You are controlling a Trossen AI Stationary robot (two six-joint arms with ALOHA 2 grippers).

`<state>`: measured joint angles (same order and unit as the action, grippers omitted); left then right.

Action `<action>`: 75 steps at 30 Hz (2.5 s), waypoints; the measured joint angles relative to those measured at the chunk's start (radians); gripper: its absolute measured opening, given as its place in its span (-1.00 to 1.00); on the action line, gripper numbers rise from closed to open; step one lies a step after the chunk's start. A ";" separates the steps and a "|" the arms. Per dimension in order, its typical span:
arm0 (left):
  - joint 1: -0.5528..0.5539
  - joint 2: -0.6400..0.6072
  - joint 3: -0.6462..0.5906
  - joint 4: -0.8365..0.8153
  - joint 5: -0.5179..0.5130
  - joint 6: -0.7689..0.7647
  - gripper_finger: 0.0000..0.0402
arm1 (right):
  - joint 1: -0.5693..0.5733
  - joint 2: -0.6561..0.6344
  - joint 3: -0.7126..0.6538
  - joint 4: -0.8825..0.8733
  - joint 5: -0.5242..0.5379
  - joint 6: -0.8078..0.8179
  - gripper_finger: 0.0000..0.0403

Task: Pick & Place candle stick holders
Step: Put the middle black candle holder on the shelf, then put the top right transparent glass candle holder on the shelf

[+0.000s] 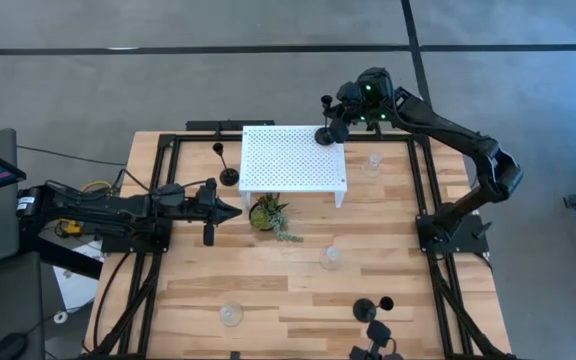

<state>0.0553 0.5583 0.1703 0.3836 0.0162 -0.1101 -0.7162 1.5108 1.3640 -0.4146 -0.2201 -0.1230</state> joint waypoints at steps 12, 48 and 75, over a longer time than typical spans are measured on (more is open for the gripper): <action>0.000 0.000 0.000 0.000 0.000 0.000 -0.94 | 0.002 0.000 0.000 -0.018 -0.012 0.008 -1.00; 0.000 0.000 0.000 0.000 0.000 0.000 -0.94 | 0.012 -0.023 0.000 -0.065 -0.007 0.016 -0.17; 0.000 -0.005 0.001 0.000 0.000 0.073 -0.94 | 0.109 -0.396 0.000 -0.731 0.036 -0.023 -0.88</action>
<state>0.0553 0.5537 0.1711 0.3839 0.0158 -0.0375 -0.6071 1.1146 1.3640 -1.1453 -0.1844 -0.1458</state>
